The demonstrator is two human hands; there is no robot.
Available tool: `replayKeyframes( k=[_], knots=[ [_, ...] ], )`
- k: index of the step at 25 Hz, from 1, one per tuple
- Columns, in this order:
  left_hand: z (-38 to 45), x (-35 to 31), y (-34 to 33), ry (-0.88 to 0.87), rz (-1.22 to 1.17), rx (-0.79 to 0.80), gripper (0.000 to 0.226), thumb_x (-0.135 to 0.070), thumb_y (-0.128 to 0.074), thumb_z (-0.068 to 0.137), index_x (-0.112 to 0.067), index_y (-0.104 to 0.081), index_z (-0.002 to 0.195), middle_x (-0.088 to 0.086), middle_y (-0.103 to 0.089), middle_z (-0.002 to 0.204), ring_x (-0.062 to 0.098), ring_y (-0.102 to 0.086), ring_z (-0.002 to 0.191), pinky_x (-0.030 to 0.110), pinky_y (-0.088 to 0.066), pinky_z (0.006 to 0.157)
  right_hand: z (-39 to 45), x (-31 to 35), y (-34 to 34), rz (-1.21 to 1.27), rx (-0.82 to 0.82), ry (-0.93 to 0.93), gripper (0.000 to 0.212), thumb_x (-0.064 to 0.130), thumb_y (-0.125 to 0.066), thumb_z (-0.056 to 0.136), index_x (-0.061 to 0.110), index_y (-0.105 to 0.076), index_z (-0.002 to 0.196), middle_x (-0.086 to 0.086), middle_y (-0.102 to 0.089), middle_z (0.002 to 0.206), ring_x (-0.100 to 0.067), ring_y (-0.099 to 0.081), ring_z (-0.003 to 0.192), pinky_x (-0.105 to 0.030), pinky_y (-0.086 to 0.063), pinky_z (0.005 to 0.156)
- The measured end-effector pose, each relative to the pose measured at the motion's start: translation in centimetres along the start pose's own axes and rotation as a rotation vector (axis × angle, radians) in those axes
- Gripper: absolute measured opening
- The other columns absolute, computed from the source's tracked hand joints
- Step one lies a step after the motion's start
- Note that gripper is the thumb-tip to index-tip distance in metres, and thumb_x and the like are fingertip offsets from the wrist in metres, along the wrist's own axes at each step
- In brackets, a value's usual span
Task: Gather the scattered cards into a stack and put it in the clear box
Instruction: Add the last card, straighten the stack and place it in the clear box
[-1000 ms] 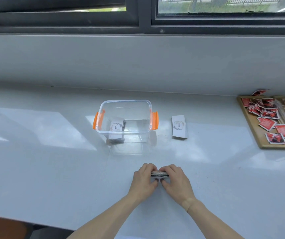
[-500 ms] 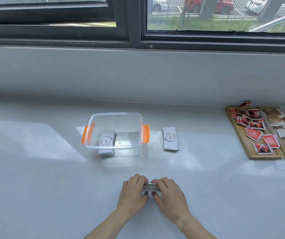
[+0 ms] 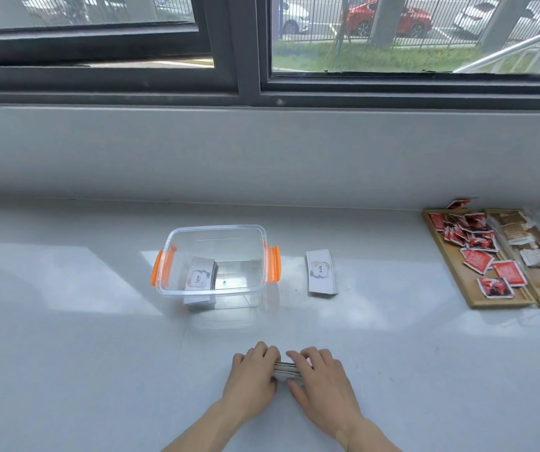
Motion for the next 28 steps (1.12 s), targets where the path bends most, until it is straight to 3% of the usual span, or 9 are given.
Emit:
replayKeyframes(
  k=[2, 6, 8, 11, 15, 18, 22, 25, 28],
  knots=[
    [0.7, -0.3, 0.4, 0.001, 0.058, 0.082, 0.03, -0.014, -0.047, 0.083, -0.02, -0.046, 0.113, 0.003, -0.049, 0.115, 0.026, -0.053, 0.106, 0.037, -0.033, 0.091, 0.4, 0.2, 0.8, -0.034, -0.019, 0.015, 0.043, 0.04, -0.07, 0.078, 0.027, -0.061, 0.117, 0.007, -0.063, 0.099, -0.021, -0.061, 0.086, -0.032, -0.054, 0.066],
    [2.5, -1.2, 1.7, -0.002, 0.143, 0.19, 0.033, -0.008, -0.047, 0.08, -0.015, -0.048, 0.113, 0.01, -0.051, 0.115, 0.032, -0.055, 0.105, 0.041, -0.031, 0.088, 1.4, -0.8, 0.8, 0.123, 0.087, -0.037, 0.031, 0.037, -0.052, 0.091, 0.031, -0.052, 0.121, 0.006, -0.055, 0.109, -0.019, -0.053, 0.097, -0.032, -0.044, 0.074],
    [3.0, -1.4, 2.5, 0.026, 0.009, 0.157, 0.035, -0.009, -0.05, 0.078, -0.017, -0.048, 0.112, 0.007, -0.051, 0.114, 0.028, -0.052, 0.108, 0.039, -0.034, 0.087, 1.7, -2.1, 0.8, 0.212, 0.149, -0.127, 0.027, 0.04, -0.051, 0.089, 0.034, -0.049, 0.116, 0.009, -0.054, 0.106, -0.015, -0.054, 0.095, -0.032, -0.044, 0.071],
    [2.9, -0.4, 2.3, 0.161, -0.43, 0.061, 0.047, -0.017, -0.062, 0.077, -0.024, -0.045, 0.12, 0.002, -0.047, 0.114, 0.02, -0.05, 0.108, 0.032, -0.044, 0.083, 1.9, -4.7, 0.6, 0.421, 0.206, -0.308, 0.02, 0.037, -0.059, 0.084, 0.034, -0.053, 0.103, 0.01, -0.058, 0.099, -0.012, -0.056, 0.085, -0.031, -0.044, 0.07],
    [2.3, -0.4, -0.1, 0.322, -0.874, 0.127, 0.054, -0.028, -0.074, 0.076, -0.03, -0.044, 0.121, -0.001, -0.057, 0.098, 0.015, -0.061, 0.084, 0.023, -0.048, 0.068, 1.3, -7.7, -0.4, 0.926, 0.158, -0.57, 0.012, 0.022, -0.071, 0.082, 0.026, -0.064, 0.092, 0.001, -0.064, 0.087, -0.013, -0.06, 0.069, -0.027, -0.047, 0.064],
    [3.3, -1.4, -0.2, 0.338, -0.999, 0.17, 0.033, -0.024, -0.069, 0.081, -0.027, -0.052, 0.108, 0.001, -0.064, 0.086, 0.014, -0.064, 0.07, 0.031, -0.053, 0.067, 1.5, -8.7, -0.7, 1.143, 0.118, -0.662, 0.012, 0.016, -0.072, 0.084, 0.021, -0.067, 0.093, -0.005, -0.064, 0.086, -0.015, -0.065, 0.072, -0.028, -0.049, 0.063],
    [6.1, -2.3, 1.5, 0.354, -1.082, 0.075, 0.025, -0.011, -0.063, 0.084, -0.019, -0.056, 0.106, 0.003, -0.059, 0.085, 0.02, -0.062, 0.073, 0.046, -0.058, 0.079, 3.5, -10.3, 0.2, 1.198, 0.017, -0.7, 0.011, 0.017, -0.071, 0.085, 0.021, -0.068, 0.095, -0.009, -0.069, 0.09, -0.022, -0.069, 0.081, -0.039, -0.055, 0.07],
    [8.4, -3.3, 2.6, 0.376, -1.213, 0.037, 0.028, -0.005, -0.06, 0.085, -0.018, -0.054, 0.109, 0.006, -0.062, 0.095, 0.02, -0.066, 0.08, 0.039, -0.06, 0.073, 5.9, -11.7, 0.8, 1.231, -0.032, -0.727, 0.012, 0.019, -0.072, 0.084, 0.023, -0.07, 0.095, -0.01, -0.071, 0.093, -0.028, -0.07, 0.088, -0.049, -0.057, 0.081],
    [11.0, -3.7, 3.8, 0.402, -1.205, -0.06, 0.029, -0.006, -0.058, 0.087, -0.023, -0.052, 0.11, 0.007, -0.065, 0.096, 0.02, -0.068, 0.083, 0.034, -0.054, 0.073, 8.6, -13.3, 2.1, 1.128, -0.095, -0.728, 0.014, 0.027, -0.073, 0.082, 0.027, -0.068, 0.096, -0.002, -0.071, 0.091, -0.023, -0.069, 0.088, -0.043, -0.056, 0.078]
  ],
)
Point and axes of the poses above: each hand's wrist, its own z-axis towards the middle knuckle, its own y-axis out of the back of the hand, x = y × z, the point moved 9 cm from there along z, towards the middle knuckle
